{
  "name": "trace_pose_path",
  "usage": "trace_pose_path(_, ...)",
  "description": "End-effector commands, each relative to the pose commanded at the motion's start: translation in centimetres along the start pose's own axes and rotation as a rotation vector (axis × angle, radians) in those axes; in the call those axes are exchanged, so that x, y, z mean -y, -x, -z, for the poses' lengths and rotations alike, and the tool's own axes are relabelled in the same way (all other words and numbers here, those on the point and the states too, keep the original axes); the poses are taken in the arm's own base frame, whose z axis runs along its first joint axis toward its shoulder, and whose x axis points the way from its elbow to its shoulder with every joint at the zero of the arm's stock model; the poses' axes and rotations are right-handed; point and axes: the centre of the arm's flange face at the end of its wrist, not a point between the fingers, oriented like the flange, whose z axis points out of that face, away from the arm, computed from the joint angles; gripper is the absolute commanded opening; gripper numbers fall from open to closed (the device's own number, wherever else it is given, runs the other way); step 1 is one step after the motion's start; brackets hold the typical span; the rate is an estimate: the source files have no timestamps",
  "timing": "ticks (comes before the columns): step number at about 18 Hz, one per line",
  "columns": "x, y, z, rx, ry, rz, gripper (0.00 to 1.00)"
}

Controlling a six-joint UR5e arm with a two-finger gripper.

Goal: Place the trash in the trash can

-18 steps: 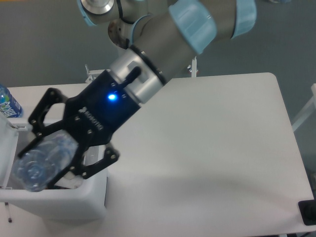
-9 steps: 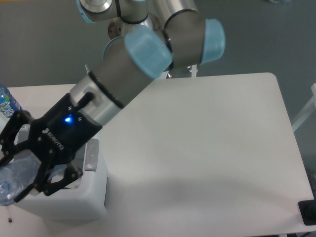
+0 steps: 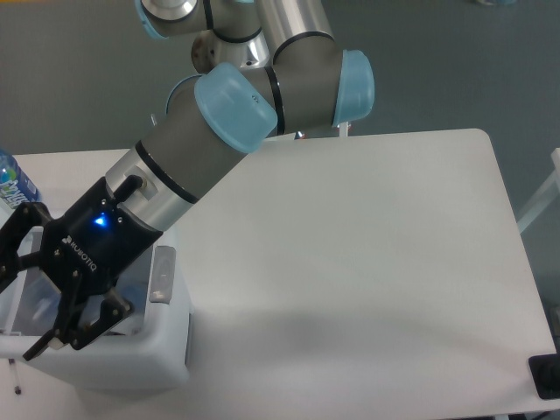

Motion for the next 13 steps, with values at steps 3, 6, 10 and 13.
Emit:
trace_pose_path(3, -1.0, 1.4, 3.1, 0.041, -0.008, -0.008, 0.83)
trace_pose_path(6, -2.5, 4.1, 7.0, 0.098, -0.023, 0.028, 0.92)
trace_pose_path(10, -5.0, 7.8, 11.3, 0.168, -0.028, 0.017, 1.0)
trace_pose_path(13, -6.0, 10.3, 15.2, 0.228, -0.044, 0.042, 1.0)
